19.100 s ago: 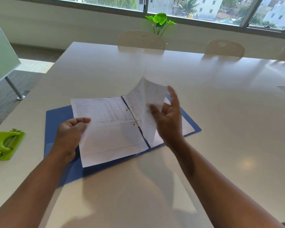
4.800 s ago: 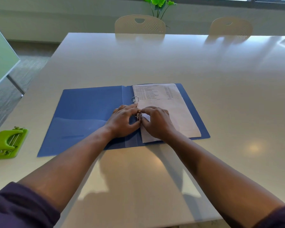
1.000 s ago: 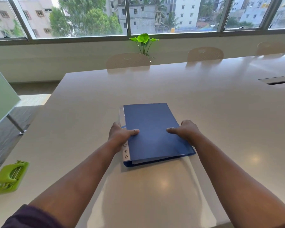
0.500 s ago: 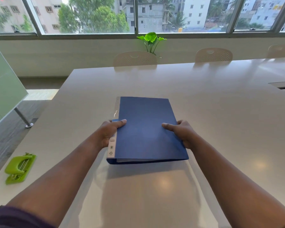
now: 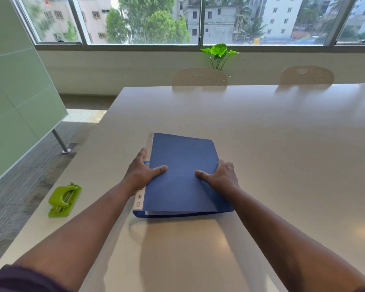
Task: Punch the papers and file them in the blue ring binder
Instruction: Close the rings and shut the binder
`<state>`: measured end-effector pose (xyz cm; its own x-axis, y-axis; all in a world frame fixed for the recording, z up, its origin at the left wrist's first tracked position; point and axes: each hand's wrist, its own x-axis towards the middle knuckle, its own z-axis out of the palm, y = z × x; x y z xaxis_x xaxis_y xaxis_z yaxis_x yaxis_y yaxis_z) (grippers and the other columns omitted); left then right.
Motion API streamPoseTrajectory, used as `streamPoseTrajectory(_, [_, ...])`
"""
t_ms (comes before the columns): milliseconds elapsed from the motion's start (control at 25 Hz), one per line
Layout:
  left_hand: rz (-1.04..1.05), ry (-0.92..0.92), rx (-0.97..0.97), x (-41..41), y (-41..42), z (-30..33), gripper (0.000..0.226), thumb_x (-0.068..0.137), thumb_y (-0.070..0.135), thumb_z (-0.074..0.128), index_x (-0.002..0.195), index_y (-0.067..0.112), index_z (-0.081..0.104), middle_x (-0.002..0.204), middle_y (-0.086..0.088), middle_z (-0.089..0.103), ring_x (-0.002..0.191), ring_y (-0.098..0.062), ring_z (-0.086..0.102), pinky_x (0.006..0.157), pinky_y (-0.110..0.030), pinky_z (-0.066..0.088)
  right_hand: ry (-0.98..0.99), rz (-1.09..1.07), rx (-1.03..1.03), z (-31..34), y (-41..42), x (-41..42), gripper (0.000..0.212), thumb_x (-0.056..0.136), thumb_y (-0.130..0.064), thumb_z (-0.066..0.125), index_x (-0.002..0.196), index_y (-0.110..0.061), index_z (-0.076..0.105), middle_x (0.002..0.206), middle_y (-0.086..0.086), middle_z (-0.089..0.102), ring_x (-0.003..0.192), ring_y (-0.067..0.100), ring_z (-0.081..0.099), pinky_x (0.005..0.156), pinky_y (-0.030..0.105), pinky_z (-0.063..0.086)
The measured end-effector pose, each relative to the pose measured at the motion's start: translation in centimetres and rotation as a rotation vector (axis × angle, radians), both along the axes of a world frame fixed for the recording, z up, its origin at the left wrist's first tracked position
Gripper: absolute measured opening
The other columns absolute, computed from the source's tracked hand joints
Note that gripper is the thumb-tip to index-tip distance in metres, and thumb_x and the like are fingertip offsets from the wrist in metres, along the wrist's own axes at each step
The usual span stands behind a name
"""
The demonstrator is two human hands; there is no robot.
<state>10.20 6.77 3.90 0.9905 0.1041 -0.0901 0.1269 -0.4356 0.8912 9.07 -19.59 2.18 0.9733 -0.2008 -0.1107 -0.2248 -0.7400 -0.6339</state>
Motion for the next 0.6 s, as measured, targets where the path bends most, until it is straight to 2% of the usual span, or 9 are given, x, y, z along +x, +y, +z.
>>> streamPoseTrajectory(80, [-0.018, -0.013, 0.074, 0.1, 0.0, -0.1, 0.111, 0.073, 0.045, 0.089, 0.160, 0.026, 0.024, 0.160, 0.005, 0.039, 0.134, -0.020, 0.052, 0.106, -0.039, 0.049, 0.010, 0.001, -0.064, -0.2, 0.0, 0.1, 0.092, 0.075, -0.075, 0.067, 0.135, -0.009, 0.046, 0.132, 0.011, 0.045, 0.117, 0.033, 0.055, 0.095, 0.042, 0.049])
streamPoseTrajectory(160, [-0.033, -0.013, 0.098, 0.1, -0.2, -0.3, 0.102, 0.075, 0.045, 0.087, 0.158, 0.025, 0.031, 0.158, 0.005, 0.043, 0.135, -0.020, 0.051, 0.103, -0.033, 0.047, 0.012, -0.005, -0.106, -0.4, -0.3, 0.1, 0.094, 0.073, -0.079, 0.065, 0.134, -0.009, 0.047, 0.131, 0.012, 0.047, 0.119, 0.033, 0.053, 0.096, 0.043, 0.048])
streamPoseTrajectory(280, [-0.072, -0.025, 0.056, 0.1, -0.6, -0.4, 0.091, 0.080, 0.042, 0.085, 0.155, 0.026, 0.037, 0.147, 0.012, 0.048, 0.134, -0.019, 0.050, 0.103, -0.034, 0.046, 0.010, -0.025, -0.125, -0.5, -0.7, 0.1, 0.094, 0.072, -0.080, 0.064, 0.133, -0.010, 0.049, 0.131, 0.011, 0.048, 0.122, 0.033, 0.050, 0.097, 0.043, 0.047])
streamPoseTrajectory(360, [-0.120, -0.048, 0.113, 0.3, -1.2, -0.7, 0.079, 0.086, 0.042, 0.079, 0.153, 0.025, 0.041, 0.144, 0.010, 0.046, 0.138, -0.020, 0.046, 0.107, -0.035, 0.043, 0.017, -0.036, -0.152, -0.6, -1.0, 0.1, 0.094, 0.073, -0.080, 0.062, 0.135, -0.010, 0.048, 0.133, 0.011, 0.047, 0.124, 0.033, 0.046, 0.098, 0.043, 0.045])
streamPoseTrajectory(440, [-0.163, -0.027, 0.289, 0.7, -1.7, -1.1, 0.076, 0.091, 0.050, 0.069, 0.156, 0.026, 0.036, 0.165, -0.002, 0.023, 0.152, -0.025, 0.027, 0.119, -0.038, 0.030, 0.037, -0.032, -0.218, -0.6, -1.2, 0.0, 0.093, 0.076, -0.081, 0.056, 0.138, -0.012, 0.047, 0.139, 0.008, 0.043, 0.129, 0.033, 0.040, 0.098, 0.045, 0.041])
streamPoseTrajectory(520, [-0.233, -0.002, 0.534, 1.1, -2.0, -1.1, 0.070, 0.098, 0.056, 0.054, 0.159, 0.032, 0.031, 0.171, -0.002, -0.003, 0.157, -0.026, 0.004, 0.124, -0.041, 0.014, 0.059, 0.008, -0.282, -0.8, -1.2, -0.2, 0.092, 0.081, -0.078, 0.050, 0.147, -0.015, 0.039, 0.154, 0.007, 0.031, 0.139, 0.032, 0.029, 0.103, 0.048, 0.032])
streamPoseTrajectory(600, [-0.329, -0.047, 0.786, 1.5, -2.3, -0.8, 0.062, 0.102, 0.057, 0.037, 0.160, 0.037, 0.026, 0.172, 0.001, -0.006, 0.157, -0.025, -0.004, 0.125, -0.044, 0.005, 0.053, 0.087, -0.323, -0.8, -0.9, -0.3, 0.088, 0.088, -0.071, 0.042, 0.158, -0.021, 0.023, 0.167, 0.006, 0.011, 0.150, 0.032, 0.011, 0.112, 0.051, 0.022])
